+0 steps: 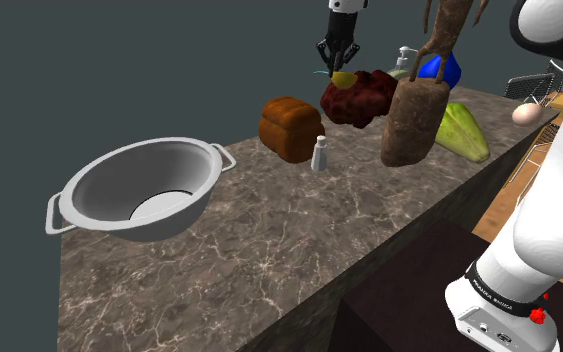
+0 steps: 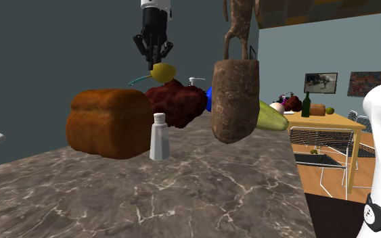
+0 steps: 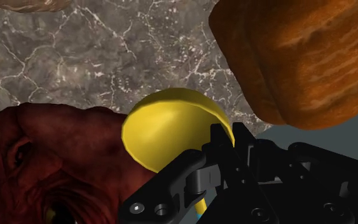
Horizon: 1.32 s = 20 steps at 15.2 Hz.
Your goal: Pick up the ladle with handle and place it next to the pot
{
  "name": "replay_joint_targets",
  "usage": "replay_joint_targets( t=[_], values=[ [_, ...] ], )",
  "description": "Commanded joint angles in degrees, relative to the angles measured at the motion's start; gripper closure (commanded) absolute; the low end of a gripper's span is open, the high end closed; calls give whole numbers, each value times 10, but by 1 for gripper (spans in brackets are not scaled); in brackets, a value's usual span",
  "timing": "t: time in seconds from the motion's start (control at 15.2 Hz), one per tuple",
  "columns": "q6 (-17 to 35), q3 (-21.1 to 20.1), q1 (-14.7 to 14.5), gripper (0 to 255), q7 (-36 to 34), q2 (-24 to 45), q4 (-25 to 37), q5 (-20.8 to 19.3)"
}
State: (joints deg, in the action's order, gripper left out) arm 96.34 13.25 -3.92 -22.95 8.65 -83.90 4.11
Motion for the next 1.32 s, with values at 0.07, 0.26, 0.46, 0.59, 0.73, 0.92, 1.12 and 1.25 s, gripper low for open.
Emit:
replay_joint_targets(
  t=[0.07, 0.26, 0.46, 0.59, 0.73, 0.92, 1.12, 1.25],
  values=[
    [-28, 0, 2, 255, 0, 8, 35, 2],
    [-24, -9, -15, 255, -25, -24, 2, -8],
    [-11, -26, -38, 255, -64, -70, -55, -21],
    [-4, -39, -52, 255, -90, -97, -88, -28],
    [1, -52, -64, 255, -117, -121, -117, -33],
    [7, -74, -82, 255, -157, -154, -153, -38],
    [10, -98, -99, 255, -198, -181, -183, -40],
    [11, -114, -110, 255, -225, -196, -200, -40]
  ],
)
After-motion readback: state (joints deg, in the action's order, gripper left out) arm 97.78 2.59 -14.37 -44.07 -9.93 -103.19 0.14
